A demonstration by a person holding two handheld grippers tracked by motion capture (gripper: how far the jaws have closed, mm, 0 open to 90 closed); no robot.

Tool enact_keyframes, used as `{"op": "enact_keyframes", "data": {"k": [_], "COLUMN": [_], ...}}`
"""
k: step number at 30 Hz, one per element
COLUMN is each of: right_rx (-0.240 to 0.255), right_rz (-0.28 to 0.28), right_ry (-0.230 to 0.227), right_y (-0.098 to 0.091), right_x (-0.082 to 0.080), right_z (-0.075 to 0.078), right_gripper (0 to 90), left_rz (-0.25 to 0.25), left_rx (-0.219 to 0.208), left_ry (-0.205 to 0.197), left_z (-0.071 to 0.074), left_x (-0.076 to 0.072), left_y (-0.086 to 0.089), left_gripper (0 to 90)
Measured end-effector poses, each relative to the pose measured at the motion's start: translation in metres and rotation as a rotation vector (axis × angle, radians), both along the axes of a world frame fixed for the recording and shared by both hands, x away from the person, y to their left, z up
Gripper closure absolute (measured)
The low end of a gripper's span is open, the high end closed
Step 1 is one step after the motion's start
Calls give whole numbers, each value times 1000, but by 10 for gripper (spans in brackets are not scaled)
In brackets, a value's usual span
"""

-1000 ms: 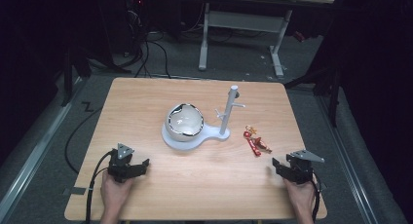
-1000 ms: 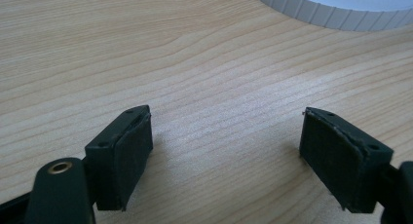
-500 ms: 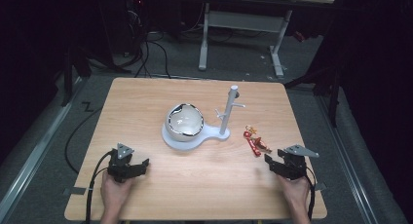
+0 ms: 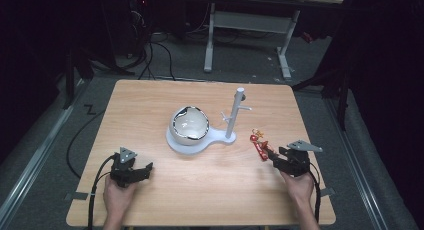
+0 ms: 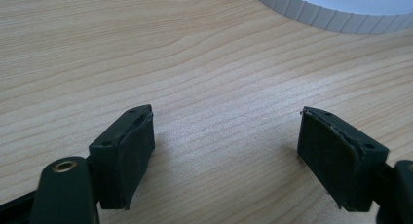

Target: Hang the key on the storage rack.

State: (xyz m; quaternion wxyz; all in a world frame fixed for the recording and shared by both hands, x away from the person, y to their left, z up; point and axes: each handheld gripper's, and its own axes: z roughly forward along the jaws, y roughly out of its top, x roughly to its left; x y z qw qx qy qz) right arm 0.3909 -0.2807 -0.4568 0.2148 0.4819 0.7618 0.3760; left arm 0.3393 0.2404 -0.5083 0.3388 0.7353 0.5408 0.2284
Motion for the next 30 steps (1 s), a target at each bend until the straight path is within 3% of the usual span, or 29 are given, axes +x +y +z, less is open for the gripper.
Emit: {"op": "enact_keyframes", "data": {"k": [14, 30], "right_rx": [-27, -79], "right_rz": [-25, -14], "right_ry": [7, 65], "right_y": [2, 8], "right_x": [22, 41], "right_z": [1, -17], "right_gripper": [524, 548], "left_rz": [0, 1], "left_rx": [1, 2], "left_ry": [0, -1], "left_z": [0, 0], "left_x": [0, 0], "left_y": [0, 0], "left_gripper": [220, 221]}}
